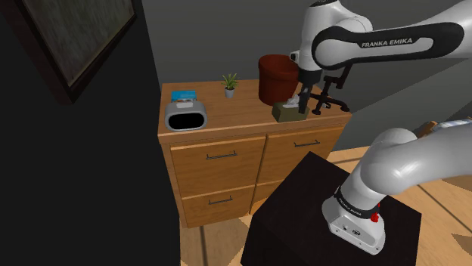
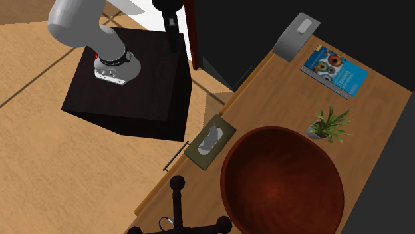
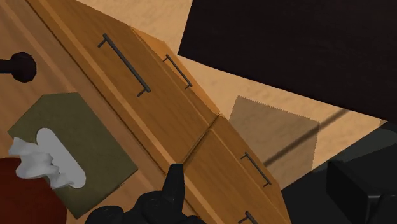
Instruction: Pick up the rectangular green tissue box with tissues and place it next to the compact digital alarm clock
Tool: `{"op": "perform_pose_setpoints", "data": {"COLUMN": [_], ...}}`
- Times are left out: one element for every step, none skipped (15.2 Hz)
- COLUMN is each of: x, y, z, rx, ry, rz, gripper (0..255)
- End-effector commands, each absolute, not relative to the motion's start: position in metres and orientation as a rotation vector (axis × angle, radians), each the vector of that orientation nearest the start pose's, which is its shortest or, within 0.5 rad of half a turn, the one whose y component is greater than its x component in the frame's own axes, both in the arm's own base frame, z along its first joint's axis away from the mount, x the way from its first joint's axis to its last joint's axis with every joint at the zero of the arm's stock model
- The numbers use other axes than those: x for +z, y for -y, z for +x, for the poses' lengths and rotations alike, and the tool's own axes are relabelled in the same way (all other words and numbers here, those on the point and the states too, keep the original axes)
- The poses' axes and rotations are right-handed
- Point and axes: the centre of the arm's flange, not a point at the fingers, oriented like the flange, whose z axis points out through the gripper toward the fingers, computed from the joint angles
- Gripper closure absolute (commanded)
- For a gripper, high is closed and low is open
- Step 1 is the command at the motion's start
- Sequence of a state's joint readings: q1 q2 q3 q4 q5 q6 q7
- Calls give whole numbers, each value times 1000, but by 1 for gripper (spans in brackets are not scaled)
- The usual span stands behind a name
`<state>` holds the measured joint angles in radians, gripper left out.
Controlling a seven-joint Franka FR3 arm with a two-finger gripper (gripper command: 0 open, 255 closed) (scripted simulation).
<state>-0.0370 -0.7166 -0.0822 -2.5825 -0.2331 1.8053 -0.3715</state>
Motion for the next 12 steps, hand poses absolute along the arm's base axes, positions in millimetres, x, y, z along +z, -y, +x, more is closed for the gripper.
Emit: {"op": "perform_pose_setpoints", "data": {"x": [466, 460, 453, 447, 441, 435, 429, 423, 418, 412, 407, 402], "y": [76, 84, 93, 101, 110, 119, 127, 136, 145, 154, 163, 172], "z": [330, 332, 335, 338, 340, 344, 347, 350, 354, 358, 362, 366], "rx": [162, 163, 163, 164, 164, 164, 165, 165, 166, 166, 166, 166], "ry": [617, 649, 680, 712, 744, 777, 809, 843, 876, 910, 944, 978], "rz": [-3271, -3283, -3295, -3307, -3318, -3330, -3340, -3351, -3361, -3370, -3380, -3389], "gripper": [0, 0, 0, 0, 0, 0, 0, 0, 0, 0, 0, 0]}}
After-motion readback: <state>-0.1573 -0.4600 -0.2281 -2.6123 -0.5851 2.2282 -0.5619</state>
